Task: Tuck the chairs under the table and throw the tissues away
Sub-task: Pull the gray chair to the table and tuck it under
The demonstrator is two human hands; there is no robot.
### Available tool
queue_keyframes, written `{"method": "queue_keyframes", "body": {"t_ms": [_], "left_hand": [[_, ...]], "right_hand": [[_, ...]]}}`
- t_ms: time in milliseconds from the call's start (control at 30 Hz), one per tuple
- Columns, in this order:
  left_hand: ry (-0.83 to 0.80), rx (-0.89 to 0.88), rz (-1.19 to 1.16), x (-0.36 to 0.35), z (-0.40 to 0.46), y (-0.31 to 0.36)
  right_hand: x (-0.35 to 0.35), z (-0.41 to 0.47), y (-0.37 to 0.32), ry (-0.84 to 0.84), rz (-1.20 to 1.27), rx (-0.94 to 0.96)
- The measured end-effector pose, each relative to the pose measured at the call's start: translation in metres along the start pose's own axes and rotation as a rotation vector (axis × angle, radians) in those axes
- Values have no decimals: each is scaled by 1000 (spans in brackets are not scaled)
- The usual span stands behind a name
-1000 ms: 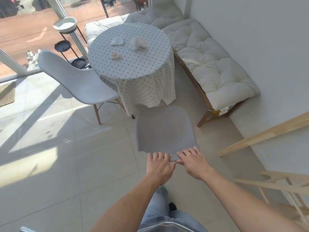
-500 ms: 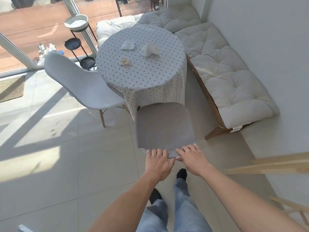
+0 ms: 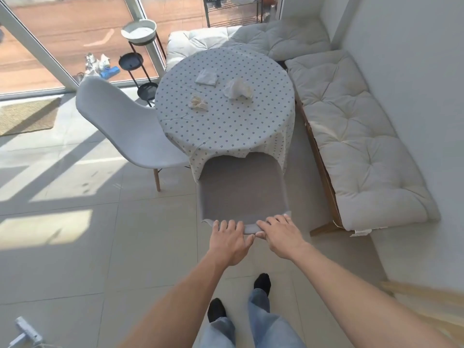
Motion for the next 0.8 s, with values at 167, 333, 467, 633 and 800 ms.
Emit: {"method": "queue_keyframes", "body": {"t_ms": [167, 333, 467, 633, 800], "left_hand": [[-28, 21, -33, 11, 23, 2], [-59, 39, -46, 21, 37, 2], [-72, 39, -46, 26, 44, 1], [-60, 42, -53, 27, 50, 0], [-60, 46, -63, 25, 48, 0]], "right_hand": [[13, 20, 16, 1, -12, 19], [20, 33, 25, 6, -16, 20], [24, 40, 29, 8, -12, 19], [26, 45, 32, 8, -20, 22], [23, 45, 31, 17, -29, 24]]}}
Point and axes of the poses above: each hand's wrist, its own z-axis towards the middle knuckle, its own x-axis out of the back of the hand, y = z × x, the point moved 3 cm from there along z, towards the middle knuckle, and after that the axes turned 4 degrees about -z, right-handed, at the moved point
